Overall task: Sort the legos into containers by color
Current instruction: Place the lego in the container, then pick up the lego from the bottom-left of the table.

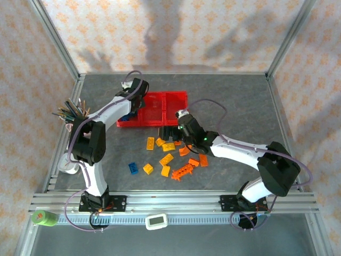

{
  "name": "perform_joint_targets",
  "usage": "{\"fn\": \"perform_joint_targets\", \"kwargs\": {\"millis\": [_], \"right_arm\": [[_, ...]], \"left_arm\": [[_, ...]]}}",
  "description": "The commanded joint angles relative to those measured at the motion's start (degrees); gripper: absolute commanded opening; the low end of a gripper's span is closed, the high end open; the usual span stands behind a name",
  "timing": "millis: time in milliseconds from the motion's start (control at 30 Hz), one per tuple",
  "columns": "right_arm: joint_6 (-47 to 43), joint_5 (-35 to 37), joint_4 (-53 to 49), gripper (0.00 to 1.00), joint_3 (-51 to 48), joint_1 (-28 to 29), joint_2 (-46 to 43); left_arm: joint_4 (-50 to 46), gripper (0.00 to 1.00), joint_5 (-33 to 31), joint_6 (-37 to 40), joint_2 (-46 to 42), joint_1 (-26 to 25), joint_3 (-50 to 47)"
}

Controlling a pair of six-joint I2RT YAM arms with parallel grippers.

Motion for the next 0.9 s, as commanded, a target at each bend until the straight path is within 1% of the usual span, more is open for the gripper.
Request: {"fn": "perform_joint_targets", "kwargs": {"millis": [0,33,167,300,400,467,667,867], "right_arm": [[-0.97,2.02,0.87,1.0,-0.03,-0.33,-1.74],[-1.12,2.02,0.72,1.0,0.05,-0.34,-1.77],[-1.65,2.19,-0.3,1.0,0.62,-0.39,-2.11],[-2.57,2.36,-1.08,1.0,1.16,-0.34,-2.94],[-3.21,2.18,-1.84,1.0,1.11,-0.34,-3.23],[-3.84,1.29,-2.16,1.0,1.03,-0.33,-3.08],[-4.13,-0.04,-3.23,1.0,-0.09,0.32,-2.91],[-5.27,-0.75,-2.89,1.0,-2.24,3.75,-2.89]], "left_arm": [[0.92,0.34,-1.45,1.3,0.85,1.57,3.31],[0.42,0.36,-1.11,1.35,2.43,1.73,4.11],[-0.53,0.49,-0.45,2.42,3.95,1.82,6.14],[-0.68,0.55,-0.59,3.47,1.6,1.82,5.82],[-1.31,0.58,-0.08,3.67,-2.95,1.73,3.75],[-1.23,0.59,1.38,3.45,-6.2,1.49,1.12],[-0.15,0.65,4.08,1.69,-19.07,-1.09,-12.71],[-2.71,0.69,4.97,-3.9,-32.51,-5.12,-27.29]]}}
